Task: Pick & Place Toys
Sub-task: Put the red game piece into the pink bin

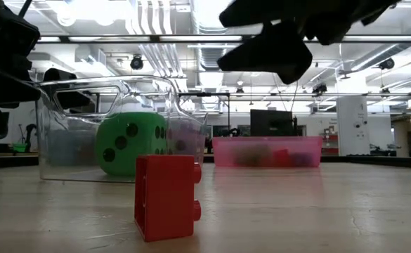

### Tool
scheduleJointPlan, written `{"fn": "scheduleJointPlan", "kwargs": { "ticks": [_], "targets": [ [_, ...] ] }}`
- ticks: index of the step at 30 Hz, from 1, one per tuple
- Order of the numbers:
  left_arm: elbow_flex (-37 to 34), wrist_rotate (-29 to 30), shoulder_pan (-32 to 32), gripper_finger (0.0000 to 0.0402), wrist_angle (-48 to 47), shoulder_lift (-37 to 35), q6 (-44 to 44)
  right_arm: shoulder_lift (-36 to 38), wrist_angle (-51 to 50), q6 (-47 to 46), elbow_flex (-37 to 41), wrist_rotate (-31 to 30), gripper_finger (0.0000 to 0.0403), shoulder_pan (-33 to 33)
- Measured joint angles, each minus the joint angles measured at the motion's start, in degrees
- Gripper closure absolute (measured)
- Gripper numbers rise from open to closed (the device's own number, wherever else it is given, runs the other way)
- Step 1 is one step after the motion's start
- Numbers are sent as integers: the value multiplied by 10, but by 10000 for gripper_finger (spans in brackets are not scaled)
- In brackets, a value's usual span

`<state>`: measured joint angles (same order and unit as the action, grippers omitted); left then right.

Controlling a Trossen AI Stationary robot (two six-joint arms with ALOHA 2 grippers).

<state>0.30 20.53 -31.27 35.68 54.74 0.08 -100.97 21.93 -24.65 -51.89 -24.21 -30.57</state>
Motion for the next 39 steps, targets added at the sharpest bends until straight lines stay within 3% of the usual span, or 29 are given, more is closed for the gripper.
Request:
{"fn": "scheduleJointPlan", "kwargs": {
  "ticks": [7, 18, 22, 39],
  "targets": [
    [0, 0, 0, 26, -1, 0, 0, -107, -52, -28, -124, -1, 119, -35],
    [0, 0, 0, 26, -1, 0, -1, -247, -410, -161, -383, -2, 119, -42],
    [0, 0, 0, 26, -2, 0, -1, -275, -463, -175, -452, -2, 119, -46],
    [0, 0, 0, 26, -2, 0, -2, -291, -530, -262, -482, -2, 119, -49]
  ]
}}
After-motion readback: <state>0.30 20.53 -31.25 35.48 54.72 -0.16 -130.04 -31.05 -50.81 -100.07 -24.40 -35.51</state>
